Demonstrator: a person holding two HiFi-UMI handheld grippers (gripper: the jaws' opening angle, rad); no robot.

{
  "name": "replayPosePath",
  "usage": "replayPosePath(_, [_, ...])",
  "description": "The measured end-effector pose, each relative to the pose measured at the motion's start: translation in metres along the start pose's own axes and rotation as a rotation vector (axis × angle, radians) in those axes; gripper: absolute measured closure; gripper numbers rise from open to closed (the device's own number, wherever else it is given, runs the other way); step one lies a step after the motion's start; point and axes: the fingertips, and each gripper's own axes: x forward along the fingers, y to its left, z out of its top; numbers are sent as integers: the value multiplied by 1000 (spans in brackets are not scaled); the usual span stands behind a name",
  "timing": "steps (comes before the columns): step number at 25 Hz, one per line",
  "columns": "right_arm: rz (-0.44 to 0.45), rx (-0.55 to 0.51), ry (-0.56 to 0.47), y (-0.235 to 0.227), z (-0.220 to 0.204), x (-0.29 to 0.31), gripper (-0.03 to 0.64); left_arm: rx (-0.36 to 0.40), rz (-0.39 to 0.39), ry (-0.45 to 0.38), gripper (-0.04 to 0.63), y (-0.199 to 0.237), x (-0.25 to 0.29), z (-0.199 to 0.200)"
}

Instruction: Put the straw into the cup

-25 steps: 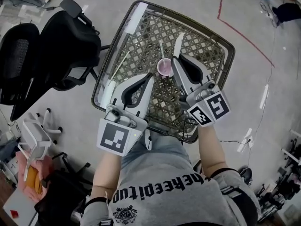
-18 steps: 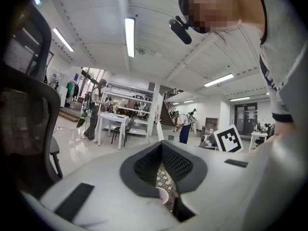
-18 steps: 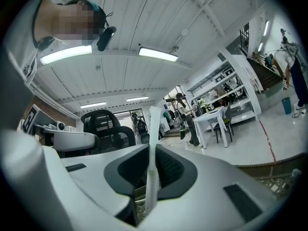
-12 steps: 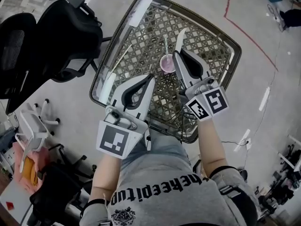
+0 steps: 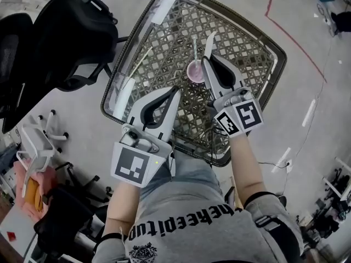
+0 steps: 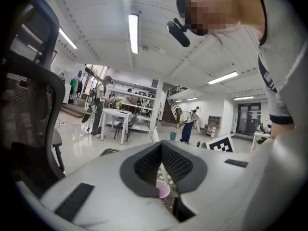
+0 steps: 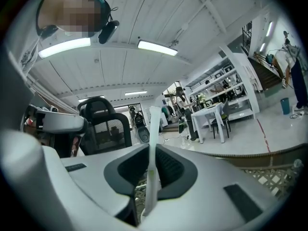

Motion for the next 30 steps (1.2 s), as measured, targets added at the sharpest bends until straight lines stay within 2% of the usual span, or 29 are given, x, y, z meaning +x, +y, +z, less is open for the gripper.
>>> replayPosePath(16, [-14, -33, 54, -11, -49, 7, 555, -26, -7, 17, 571, 2, 11, -23])
replayPosePath(30, [-43, -81, 56, -14, -68, 7, 554, -38, -8, 34, 571, 5, 15, -37])
